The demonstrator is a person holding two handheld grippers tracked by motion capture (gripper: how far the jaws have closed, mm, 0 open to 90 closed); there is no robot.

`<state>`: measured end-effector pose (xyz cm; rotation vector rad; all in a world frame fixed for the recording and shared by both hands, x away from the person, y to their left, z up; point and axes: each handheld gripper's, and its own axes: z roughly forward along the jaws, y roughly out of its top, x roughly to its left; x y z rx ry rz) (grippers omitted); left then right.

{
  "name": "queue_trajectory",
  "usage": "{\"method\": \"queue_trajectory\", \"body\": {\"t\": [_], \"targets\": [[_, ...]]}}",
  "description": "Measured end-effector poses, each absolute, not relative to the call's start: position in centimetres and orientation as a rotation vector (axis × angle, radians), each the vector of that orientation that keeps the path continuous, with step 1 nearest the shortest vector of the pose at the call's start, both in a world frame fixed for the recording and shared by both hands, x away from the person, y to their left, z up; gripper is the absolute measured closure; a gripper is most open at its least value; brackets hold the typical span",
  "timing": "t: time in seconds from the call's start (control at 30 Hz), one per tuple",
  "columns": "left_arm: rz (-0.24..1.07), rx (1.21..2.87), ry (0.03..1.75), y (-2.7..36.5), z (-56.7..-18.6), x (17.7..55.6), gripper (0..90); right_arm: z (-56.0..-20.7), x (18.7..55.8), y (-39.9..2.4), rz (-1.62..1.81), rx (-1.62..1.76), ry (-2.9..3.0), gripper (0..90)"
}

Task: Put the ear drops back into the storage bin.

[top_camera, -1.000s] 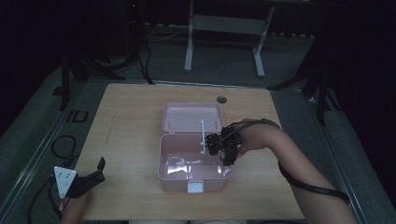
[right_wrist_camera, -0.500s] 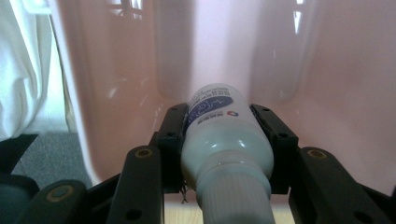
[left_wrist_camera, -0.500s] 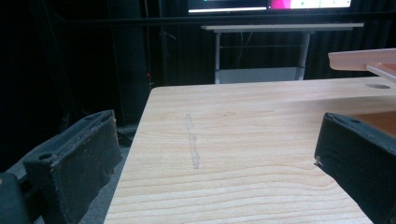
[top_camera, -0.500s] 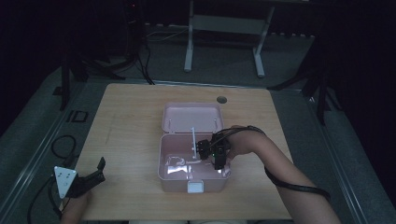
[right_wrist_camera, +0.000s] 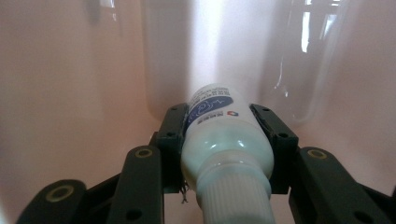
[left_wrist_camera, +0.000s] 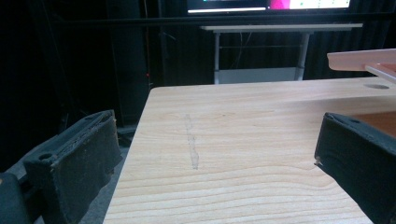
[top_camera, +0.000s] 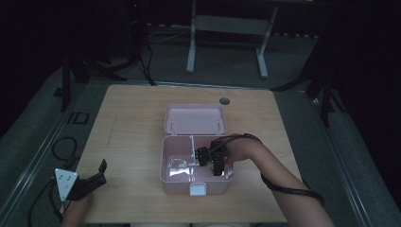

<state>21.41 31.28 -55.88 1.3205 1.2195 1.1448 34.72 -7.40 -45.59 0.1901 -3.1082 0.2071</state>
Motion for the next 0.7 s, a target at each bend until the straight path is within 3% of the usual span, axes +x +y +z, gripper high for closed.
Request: {"method": "queue_trajectory", "body": {"t": [0.7], "targets": [[1.145, 1.322, 1.217, 31.2, -55.9, 21.4, 0.4, -48.6, 35.1, -7.1, 0.266, 0.167, -3.085, 59.3]]}}
